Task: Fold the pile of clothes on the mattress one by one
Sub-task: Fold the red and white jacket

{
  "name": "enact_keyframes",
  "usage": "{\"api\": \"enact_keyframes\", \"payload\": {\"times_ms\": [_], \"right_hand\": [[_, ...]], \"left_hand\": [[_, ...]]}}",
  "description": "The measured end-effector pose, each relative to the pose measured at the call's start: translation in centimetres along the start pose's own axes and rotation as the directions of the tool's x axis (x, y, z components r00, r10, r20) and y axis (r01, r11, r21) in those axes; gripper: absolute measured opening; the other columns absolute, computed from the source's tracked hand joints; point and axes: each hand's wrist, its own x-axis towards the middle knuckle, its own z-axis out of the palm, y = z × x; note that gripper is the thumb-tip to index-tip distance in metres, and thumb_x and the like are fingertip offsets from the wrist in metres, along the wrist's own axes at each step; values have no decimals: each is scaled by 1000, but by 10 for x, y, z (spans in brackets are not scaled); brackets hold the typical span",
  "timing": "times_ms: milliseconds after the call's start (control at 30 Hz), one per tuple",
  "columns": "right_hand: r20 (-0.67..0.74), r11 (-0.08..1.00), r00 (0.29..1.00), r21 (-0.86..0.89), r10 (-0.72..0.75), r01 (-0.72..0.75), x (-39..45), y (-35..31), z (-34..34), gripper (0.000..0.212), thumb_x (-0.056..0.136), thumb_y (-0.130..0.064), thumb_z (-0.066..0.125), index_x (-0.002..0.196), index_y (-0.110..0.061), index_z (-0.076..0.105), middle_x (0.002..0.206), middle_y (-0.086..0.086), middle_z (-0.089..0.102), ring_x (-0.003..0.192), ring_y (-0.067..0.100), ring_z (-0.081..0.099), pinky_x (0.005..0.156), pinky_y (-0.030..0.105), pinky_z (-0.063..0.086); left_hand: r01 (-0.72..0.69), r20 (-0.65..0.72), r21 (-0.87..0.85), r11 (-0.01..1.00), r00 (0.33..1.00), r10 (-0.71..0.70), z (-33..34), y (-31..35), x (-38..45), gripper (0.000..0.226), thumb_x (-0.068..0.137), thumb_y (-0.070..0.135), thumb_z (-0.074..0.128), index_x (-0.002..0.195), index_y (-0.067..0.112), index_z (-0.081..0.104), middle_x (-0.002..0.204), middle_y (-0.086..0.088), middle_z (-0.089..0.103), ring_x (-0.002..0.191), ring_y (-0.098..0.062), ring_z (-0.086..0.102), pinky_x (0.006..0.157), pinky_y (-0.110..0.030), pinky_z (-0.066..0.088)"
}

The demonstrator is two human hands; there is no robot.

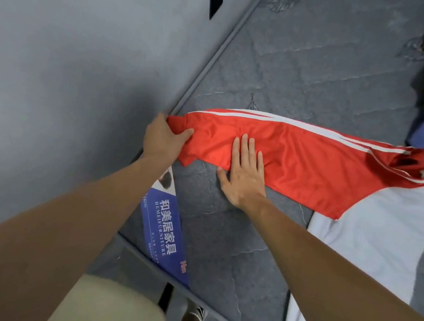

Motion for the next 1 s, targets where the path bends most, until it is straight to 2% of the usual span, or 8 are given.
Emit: {"api": "enact_keyframes", "payload": {"times_ms": [133,267,400,500,567,667,800,1000], "right_hand": [[87,981,996,194,-8,-9,2,3,-16,104,90,-50,61,167,-16,1,173,5,-14,159,22,-16,129,46,-9],[148,789,989,605,18,-105,3,18,-44,88,92,-22,70,165,-15,21,174,1,11,160,14,0,130,34,-1],[244,762,970,630,-7,-152,2,34,-62,82,94,-19,69,164,-15,26,173,0,17,160,12,6,118,15,2],[265,726,964,663,1,-183,4,37,-74,77,94,-18,70,162,-14,33,171,3,25,159,14,14,119,17,7],[261,570,964,785,50,-242,5,34,-79,75,90,-22,74,157,-15,42,164,5,40,152,16,33,124,24,19],[330,83,937,937,112,-340,2,29,-92,76,82,-43,77,150,-20,51,146,0,60,131,9,57,114,30,40],[328,-299,944,906,45,-301,-12,46,-110,55,91,-48,73,133,-13,65,121,3,75,114,17,71,105,41,54],[206,108,832,947,515,-301,-28,127,-105,47,70,-34,80,113,-17,70,103,3,79,97,23,76,92,52,60]], "left_hand": [[23,-7,-65,998,1000,-23,-1,13,-9,51,81,30,84,120,7,59,118,-12,69,108,-28,65,88,-29,46],[210,78,-216,954,977,-198,1,26,-18,51,81,56,75,115,21,58,118,-3,69,113,-27,66,98,-45,55],[347,273,-353,869,927,-259,-2,32,-27,37,90,40,76,116,28,52,121,4,63,115,-25,62,75,-38,55],[316,307,-338,887,928,-213,-4,31,-35,43,86,21,82,118,28,54,114,5,66,115,-26,64,83,-41,53],[128,167,-312,941,983,-78,-7,39,-41,46,82,16,85,118,26,58,108,5,68,108,-22,67,96,-44,56],[-180,56,-231,956,979,198,4,70,-68,45,82,18,84,121,21,62,97,15,68,90,-8,67,91,-29,56],[-384,291,-326,864,829,478,49,115,-118,49,86,30,75,130,25,53,99,5,69,95,-10,68,92,-36,56],[-441,497,-313,841,678,541,108,137,-152,92,84,18,70,162,26,21,125,7,62,119,-11,59,106,-30,47]]}}
